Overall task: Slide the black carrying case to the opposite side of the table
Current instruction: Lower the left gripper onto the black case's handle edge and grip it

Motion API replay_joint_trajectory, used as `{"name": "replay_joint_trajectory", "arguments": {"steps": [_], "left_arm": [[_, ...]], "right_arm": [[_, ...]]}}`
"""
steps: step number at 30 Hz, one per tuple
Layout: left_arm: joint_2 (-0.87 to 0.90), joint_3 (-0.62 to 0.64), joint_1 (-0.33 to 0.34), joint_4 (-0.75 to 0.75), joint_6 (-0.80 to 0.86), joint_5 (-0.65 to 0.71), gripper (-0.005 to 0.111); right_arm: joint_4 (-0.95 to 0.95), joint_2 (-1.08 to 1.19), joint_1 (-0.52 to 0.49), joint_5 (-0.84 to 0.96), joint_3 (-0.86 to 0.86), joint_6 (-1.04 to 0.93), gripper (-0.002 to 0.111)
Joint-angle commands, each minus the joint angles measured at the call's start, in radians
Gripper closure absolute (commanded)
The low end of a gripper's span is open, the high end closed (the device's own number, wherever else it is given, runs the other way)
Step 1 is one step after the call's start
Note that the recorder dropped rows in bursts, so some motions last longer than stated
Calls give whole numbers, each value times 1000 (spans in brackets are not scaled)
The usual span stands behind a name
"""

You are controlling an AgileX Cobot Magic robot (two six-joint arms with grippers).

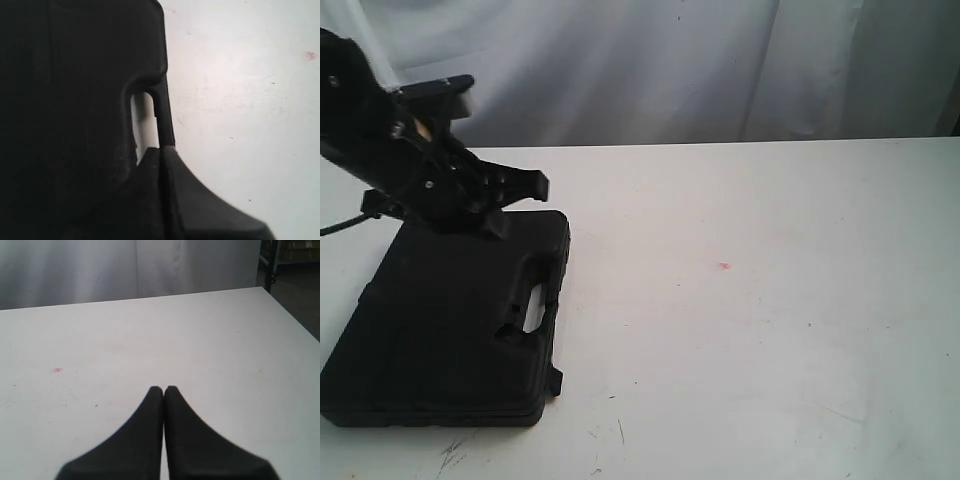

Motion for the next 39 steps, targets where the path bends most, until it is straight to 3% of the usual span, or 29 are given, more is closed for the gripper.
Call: {"name": "replay_joint_trajectory", "arguments": {"steps": [1,6,15,21,26,39], "left_arm": [[109,-78,-78,81,-114,33,107],[181,-132,-124,84,-133,40,104],[274,-166,-130,91,-208,28,74],[308,-166,-130,185,-309,15,74],[332,-166,-130,183,-343,-43,74],[377,-166,-130,217,-403,-46,74]], "right_arm": [[-6,-7,0,-1,2,-3,108],[-6,-7,0,-1,2,-3,108],[-6,-7,0,-1,2,-3,108],[-6,-7,0,-1,2,-3,108],[-6,-7,0,-1,2,-3,108],[-6,-7,0,-1,2,-3,108]]}}
